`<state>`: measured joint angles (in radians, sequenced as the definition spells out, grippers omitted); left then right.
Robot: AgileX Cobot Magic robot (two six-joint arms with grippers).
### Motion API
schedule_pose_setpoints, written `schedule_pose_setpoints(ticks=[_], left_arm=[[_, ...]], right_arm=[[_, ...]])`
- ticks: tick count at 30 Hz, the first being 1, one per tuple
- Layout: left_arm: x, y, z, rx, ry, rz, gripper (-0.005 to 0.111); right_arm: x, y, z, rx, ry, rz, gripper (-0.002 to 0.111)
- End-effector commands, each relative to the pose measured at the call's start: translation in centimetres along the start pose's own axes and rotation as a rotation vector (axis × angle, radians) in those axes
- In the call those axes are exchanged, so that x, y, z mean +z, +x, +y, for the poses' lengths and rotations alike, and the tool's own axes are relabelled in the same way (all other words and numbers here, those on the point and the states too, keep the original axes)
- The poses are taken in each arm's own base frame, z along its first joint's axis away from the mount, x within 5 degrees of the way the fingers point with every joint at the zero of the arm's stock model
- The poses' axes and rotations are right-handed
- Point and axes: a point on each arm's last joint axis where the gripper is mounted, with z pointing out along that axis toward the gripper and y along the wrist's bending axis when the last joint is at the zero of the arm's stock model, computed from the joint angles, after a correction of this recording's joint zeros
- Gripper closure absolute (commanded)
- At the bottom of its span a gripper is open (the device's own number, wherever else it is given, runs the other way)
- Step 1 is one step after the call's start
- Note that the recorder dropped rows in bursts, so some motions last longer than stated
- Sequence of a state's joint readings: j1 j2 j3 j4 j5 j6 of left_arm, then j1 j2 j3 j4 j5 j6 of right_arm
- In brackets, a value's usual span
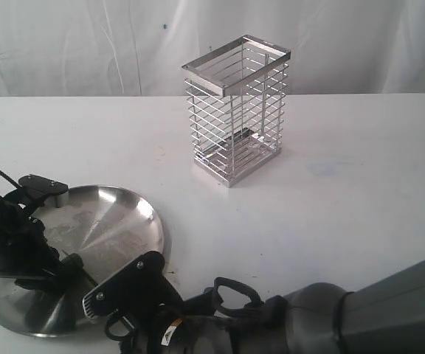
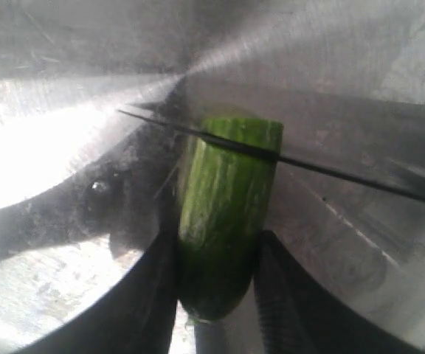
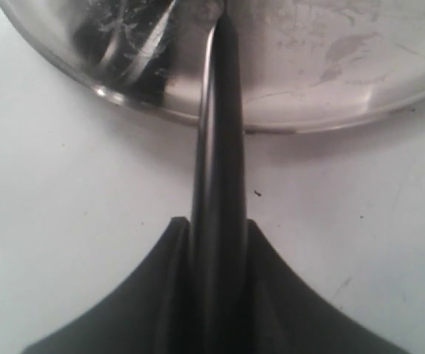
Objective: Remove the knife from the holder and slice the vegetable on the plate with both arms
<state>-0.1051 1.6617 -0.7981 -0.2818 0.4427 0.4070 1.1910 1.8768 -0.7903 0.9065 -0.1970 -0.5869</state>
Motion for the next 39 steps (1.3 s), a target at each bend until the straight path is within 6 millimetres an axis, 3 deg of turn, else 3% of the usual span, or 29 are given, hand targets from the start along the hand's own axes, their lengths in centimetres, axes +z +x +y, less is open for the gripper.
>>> schedule_pose_setpoints(ticks=[1, 23, 31, 39], left_arm=[[0.2, 0.4, -0.1, -0.018, 0.011, 0.023, 0.083], [0.2, 0.4, -0.1, -0.018, 0.014, 0.028, 0.083], [0.2, 0.5, -0.1, -0.021, 0.019, 0.031, 0.083], [0.2, 0.5, -0.1, -0.021, 0.020, 0.033, 0.083]], right_arm=[[-0.1, 0.9, 0.1, -0.008, -0.036, 0.074, 0.108], [-0.3, 2.1, 0.9, 0.025, -0.123, 0.208, 0.108], [0.3, 0.0, 0.2, -0.004, -0.141, 0.183, 0.108], [2.5, -1.2, 0.7, -0.061, -0.165, 0.196, 0.108]])
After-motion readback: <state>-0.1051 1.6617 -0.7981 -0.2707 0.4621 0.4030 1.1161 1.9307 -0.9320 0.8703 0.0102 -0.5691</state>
